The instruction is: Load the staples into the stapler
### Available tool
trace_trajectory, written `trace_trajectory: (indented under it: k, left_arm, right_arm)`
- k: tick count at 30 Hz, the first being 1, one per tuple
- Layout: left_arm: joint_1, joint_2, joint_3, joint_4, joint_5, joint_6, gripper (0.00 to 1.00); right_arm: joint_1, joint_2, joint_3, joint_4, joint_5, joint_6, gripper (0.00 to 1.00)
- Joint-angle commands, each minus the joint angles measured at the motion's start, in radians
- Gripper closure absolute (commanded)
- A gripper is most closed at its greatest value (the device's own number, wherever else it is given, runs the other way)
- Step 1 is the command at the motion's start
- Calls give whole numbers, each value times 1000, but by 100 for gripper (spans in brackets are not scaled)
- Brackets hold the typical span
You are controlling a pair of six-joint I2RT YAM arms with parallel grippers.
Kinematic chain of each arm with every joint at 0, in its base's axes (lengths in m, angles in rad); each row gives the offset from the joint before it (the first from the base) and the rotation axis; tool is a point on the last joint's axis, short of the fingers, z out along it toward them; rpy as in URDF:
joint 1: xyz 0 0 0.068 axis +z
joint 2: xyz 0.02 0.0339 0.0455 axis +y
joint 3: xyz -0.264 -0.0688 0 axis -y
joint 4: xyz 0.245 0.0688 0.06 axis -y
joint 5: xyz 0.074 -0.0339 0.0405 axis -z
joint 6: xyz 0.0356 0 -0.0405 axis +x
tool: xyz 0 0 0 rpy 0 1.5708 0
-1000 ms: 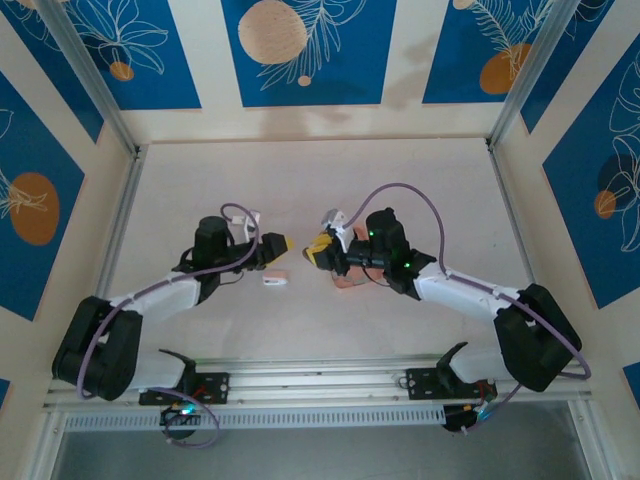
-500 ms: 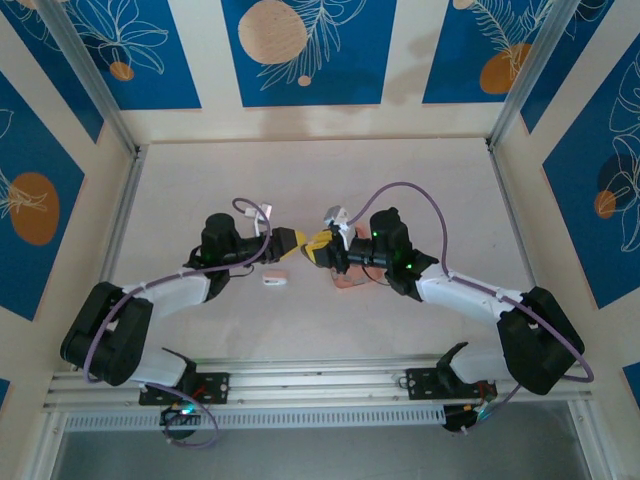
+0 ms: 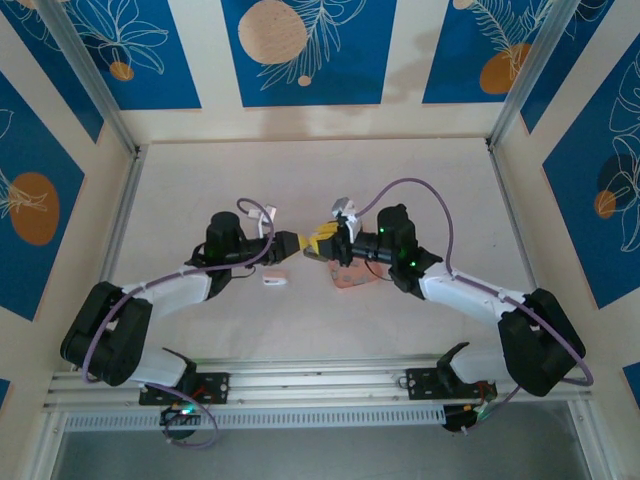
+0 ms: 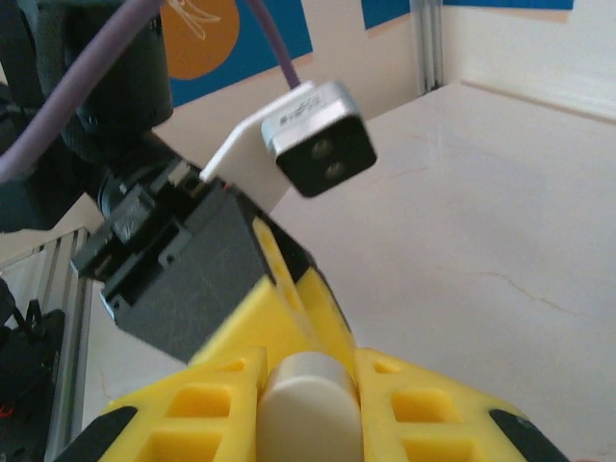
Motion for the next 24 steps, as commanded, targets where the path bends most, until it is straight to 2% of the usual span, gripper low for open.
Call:
trace_trajectory:
  k: [1,12,17,22,24]
  left_arm:
    - [-29,-4,28,-109,-13,84,50]
    - [-66,-51,63,-220,-70,212,49]
    - [-65,-191,56,-261,-136,423,44]
    - [-66,-349,-66,-17,-77,715,36]
    - [-65,-378,-83,19,-58,810,35]
  right_arm:
    - [-17,-32,17,114,-10,36,100]
    - [-49,-9,39,173,-15,87,100]
    - [-95,-20,21,161,-113,111,100]
    - [-128,-35,33,100,-253,94,100]
    - [-133,-38,45,73,-294,81,100]
